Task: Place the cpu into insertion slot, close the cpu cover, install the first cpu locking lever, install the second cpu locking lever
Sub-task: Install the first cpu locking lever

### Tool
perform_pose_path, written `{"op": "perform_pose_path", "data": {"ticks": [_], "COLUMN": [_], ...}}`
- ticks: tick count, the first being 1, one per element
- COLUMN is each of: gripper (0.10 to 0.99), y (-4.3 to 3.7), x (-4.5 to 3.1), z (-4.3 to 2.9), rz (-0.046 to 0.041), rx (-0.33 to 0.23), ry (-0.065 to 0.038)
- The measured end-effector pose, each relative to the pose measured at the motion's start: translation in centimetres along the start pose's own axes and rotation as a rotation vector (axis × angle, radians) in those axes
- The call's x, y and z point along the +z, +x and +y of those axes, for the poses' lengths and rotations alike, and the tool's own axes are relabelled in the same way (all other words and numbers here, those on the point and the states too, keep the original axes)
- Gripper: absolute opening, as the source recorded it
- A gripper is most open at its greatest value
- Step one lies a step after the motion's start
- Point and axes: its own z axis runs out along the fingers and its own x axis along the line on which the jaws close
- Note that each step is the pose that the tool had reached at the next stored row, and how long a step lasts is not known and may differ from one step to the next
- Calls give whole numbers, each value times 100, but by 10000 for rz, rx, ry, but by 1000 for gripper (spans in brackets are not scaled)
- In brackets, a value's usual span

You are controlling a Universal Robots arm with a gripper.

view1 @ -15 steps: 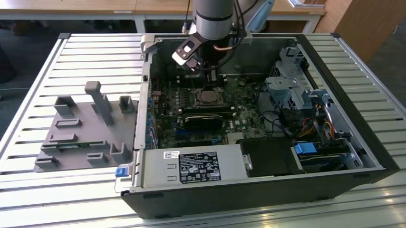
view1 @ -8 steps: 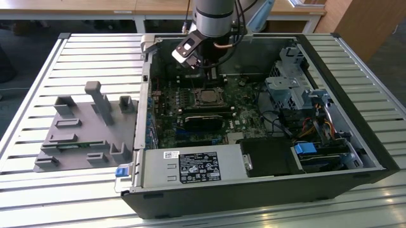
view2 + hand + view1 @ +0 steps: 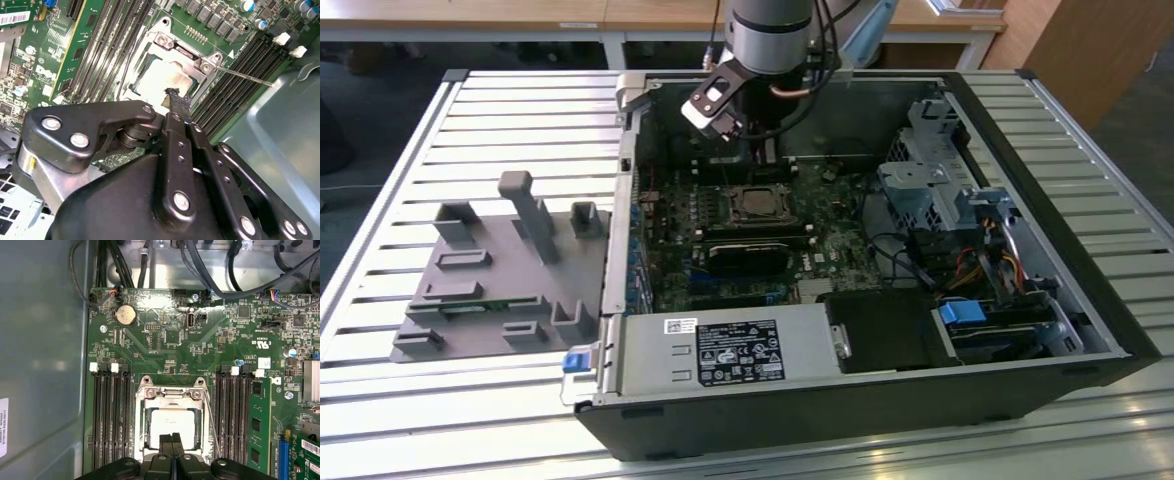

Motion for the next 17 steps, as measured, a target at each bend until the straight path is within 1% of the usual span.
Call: {"op": "perform_pose_path", "data": {"ticks": [7,11,14,16,17], "gripper": [114,114,114,114,114], "y": [0,1,3,3,4], "x": [-36,-104,-145,-168,-192], "z": [1,2,3,4,4], "rz": [-9,-21,-54,-54,-54], "rx": [0,-1,-2,-3,-2], "ry": [0,0,2,-1,-1]}}
